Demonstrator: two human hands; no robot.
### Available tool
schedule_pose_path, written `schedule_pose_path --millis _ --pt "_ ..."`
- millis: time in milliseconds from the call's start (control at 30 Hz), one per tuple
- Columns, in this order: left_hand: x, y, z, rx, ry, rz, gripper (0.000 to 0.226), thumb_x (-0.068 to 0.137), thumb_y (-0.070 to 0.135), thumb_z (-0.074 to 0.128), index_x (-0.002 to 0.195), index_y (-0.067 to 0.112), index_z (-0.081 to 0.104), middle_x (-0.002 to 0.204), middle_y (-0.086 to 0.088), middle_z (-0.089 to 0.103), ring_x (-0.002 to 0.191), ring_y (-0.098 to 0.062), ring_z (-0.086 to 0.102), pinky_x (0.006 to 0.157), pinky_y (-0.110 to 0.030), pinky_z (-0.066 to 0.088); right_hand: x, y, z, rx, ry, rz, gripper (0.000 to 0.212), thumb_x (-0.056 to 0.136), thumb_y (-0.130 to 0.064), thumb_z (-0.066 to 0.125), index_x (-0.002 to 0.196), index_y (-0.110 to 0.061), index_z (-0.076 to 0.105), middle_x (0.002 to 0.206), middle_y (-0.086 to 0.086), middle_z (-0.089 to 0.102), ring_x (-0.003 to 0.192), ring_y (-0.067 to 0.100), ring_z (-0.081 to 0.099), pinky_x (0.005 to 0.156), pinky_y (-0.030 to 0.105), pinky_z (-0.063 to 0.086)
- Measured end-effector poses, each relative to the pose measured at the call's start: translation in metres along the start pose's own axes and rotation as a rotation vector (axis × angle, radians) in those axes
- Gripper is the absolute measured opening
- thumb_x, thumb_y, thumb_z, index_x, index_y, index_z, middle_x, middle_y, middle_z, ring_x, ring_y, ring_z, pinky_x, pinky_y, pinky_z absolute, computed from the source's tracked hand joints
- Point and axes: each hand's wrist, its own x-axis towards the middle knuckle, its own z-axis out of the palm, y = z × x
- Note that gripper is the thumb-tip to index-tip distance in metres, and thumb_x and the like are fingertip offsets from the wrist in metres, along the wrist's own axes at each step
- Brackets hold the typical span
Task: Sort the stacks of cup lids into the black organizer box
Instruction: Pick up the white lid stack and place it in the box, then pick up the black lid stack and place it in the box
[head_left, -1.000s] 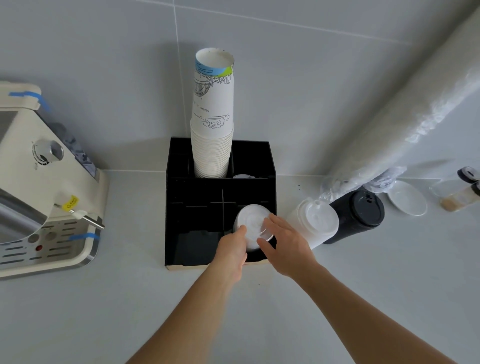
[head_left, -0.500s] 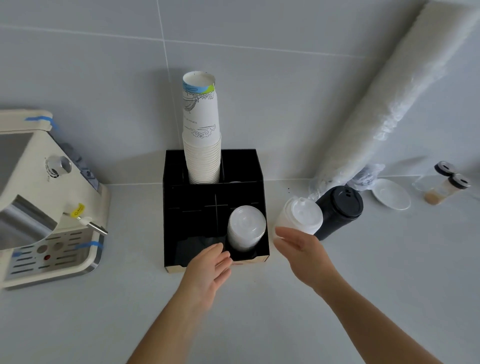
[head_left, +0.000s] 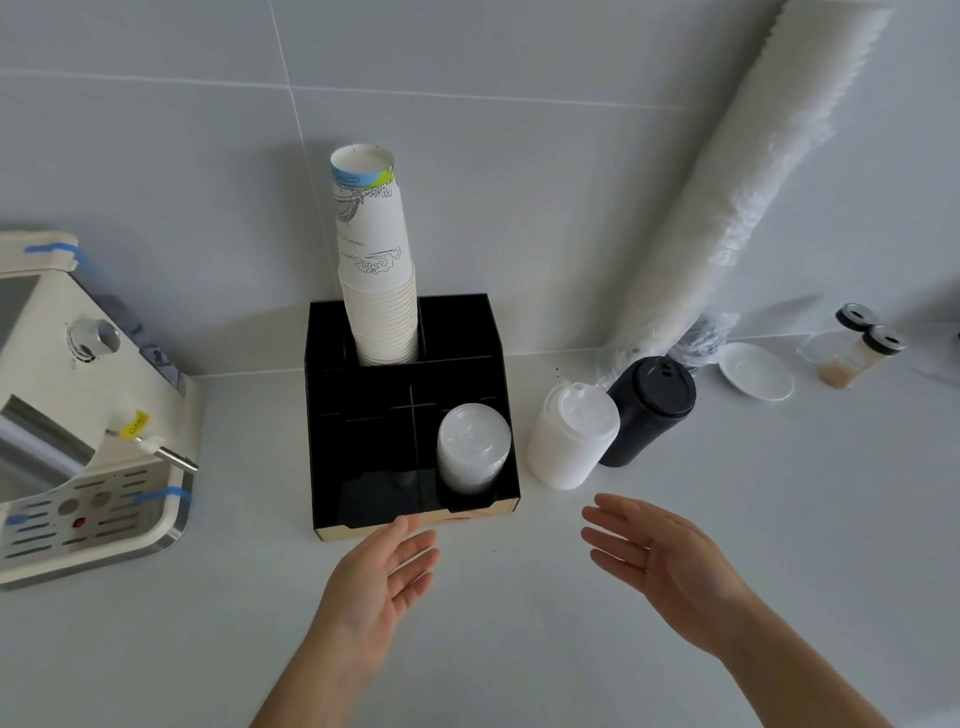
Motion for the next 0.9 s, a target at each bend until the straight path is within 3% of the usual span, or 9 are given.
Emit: schedule_pose_path --millis 467,900 --pt "0.0 -0.013 0.055 0.065 -0.006 0.01 0.024 0.096 0.024 0.055 0.107 0.007 0.068 0.104 -0.015 0.073 0.095 -0.028 0.07 0.088 -0.041 0.052 0.013 -0.016 -0.059 0.1 0.083 -0.005 0.028 0.099 -0.016 0.052 0.116 -0.004 0.07 0.115 0.015 0.075 0.106 0.032 0.072 0.091 0.045 0.054" --pt "-0.003 -0.071 0.175 0.143 0.04 -0.034 0.02 0.095 0.02 0.057 0.107 0.008 0.067 0.111 -0.014 0.071 0.104 -0.026 0.067 0.094 -0.04 0.051 0.072 -0.075 -0.159 -0.007 0.03 -0.036 0.023 0.098 -0.018 0.055 0.109 -0.006 0.071 0.113 0.015 0.075 0.106 0.032 0.07 0.088 0.044 0.054"
